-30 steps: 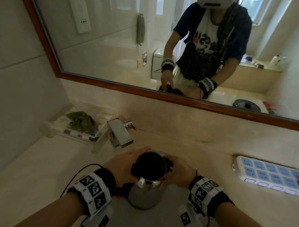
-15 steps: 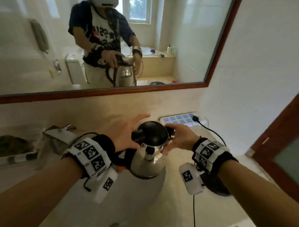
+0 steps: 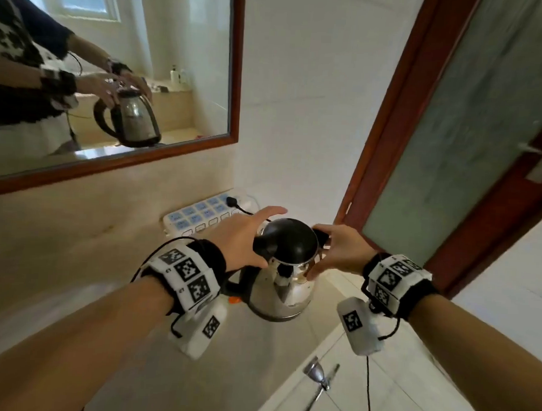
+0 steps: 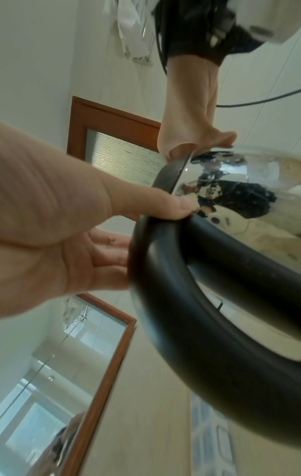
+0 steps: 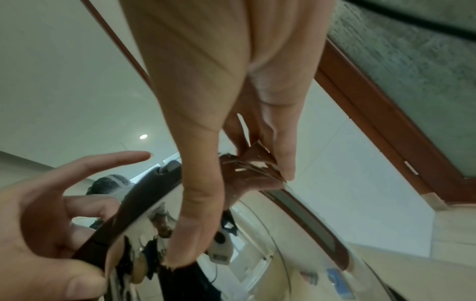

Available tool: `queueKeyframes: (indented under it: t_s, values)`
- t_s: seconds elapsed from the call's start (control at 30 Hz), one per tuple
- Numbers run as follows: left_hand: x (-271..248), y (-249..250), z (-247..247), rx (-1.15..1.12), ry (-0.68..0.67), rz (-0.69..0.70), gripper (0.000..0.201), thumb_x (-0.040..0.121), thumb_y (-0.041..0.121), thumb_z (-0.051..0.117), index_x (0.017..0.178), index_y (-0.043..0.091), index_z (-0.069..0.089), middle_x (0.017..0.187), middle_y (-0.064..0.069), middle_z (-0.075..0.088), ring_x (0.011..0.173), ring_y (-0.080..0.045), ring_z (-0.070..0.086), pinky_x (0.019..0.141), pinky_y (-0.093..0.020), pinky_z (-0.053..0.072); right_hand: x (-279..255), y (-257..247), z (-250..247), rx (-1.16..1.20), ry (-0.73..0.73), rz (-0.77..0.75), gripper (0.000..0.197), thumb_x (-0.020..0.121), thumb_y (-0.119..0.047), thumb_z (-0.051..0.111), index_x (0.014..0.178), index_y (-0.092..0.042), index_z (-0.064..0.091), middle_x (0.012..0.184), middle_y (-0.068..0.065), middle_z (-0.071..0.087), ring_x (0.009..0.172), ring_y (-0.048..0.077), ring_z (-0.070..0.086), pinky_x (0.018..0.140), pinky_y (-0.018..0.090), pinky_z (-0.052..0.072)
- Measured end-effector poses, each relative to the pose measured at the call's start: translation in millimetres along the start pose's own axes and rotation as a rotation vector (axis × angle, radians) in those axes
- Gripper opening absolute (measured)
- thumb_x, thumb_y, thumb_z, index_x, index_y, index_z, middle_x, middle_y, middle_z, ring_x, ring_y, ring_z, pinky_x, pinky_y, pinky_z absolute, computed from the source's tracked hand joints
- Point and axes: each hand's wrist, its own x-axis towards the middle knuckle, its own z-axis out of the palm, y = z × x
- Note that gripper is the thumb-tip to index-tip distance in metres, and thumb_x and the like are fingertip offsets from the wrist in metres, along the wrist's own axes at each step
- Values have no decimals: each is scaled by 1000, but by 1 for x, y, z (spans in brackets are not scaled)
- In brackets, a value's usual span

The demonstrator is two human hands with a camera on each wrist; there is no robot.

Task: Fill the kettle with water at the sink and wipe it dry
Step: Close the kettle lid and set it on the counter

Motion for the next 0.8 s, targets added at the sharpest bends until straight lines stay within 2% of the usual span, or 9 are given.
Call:
queueKeyframes:
  t_s: [0.07, 0.13, 0.27, 0.33, 0.47, 0.67, 0.8]
  values:
    - [16, 4, 11, 15, -10, 20, 88, 65, 20, 76, 133, 42, 25, 68, 9, 50, 75, -18, 57, 69, -28, 43, 3, 17, -8, -10, -6, 15, 67, 38, -30, 91, 97, -11, 64, 91, 10, 69, 88, 29, 63, 86, 48, 51]
    - [29, 6, 20, 21, -23, 22, 87, 65, 21, 75, 133, 42, 25, 69, 9, 50, 78, -19, 57, 76, -32, 47, 11, 31, -13, -2, -23, 24, 67, 39, -26, 91, 98, -11, 64, 93, 9, 69, 90, 27, 63, 87, 46, 51]
    - [45, 5, 31, 17, -31, 9, 85, 67, 19, 75, 136, 36, 27, 64, 13, 43, 75, -15, 51, 78, -27, 43, 26, 51, -11, 12, -51, 24, 66, 40, -25, 91, 99, -12, 64, 92, 8, 69, 90, 25, 62, 89, 46, 50]
    - [52, 1, 31, 19, -42, -3, 86, 68, 19, 74, 136, 37, 25, 66, 12, 45, 77, -15, 53, 80, -26, 44, 34, 56, -11, 29, -66, 18, 64, 41, -24, 91, 98, -13, 64, 92, 7, 68, 90, 25, 62, 89, 46, 50]
    - [56, -9, 27, 23, -44, -32, 88, 65, 22, 76, 134, 40, 25, 66, 12, 48, 80, -17, 59, 82, -33, 50, 50, 51, -11, 26, -123, -7, 65, 41, -27, 91, 98, -13, 64, 94, 10, 69, 92, 26, 63, 90, 45, 50]
    - [48, -13, 27, 25, -10, -63, 87, 64, 26, 79, 134, 38, 28, 64, 15, 42, 78, -15, 53, 74, -28, 42, 54, 43, -9, 9, -153, -19, 68, 40, -30, 90, 100, -11, 63, 95, 12, 69, 94, 29, 62, 93, 49, 48]
    - [42, -9, 29, 25, 6, -61, 86, 63, 25, 79, 134, 36, 30, 67, 15, 42, 79, -15, 50, 78, -30, 43, 50, 42, -7, 7, -153, -16, 69, 40, -29, 89, 101, -11, 63, 95, 13, 68, 94, 30, 62, 92, 49, 49]
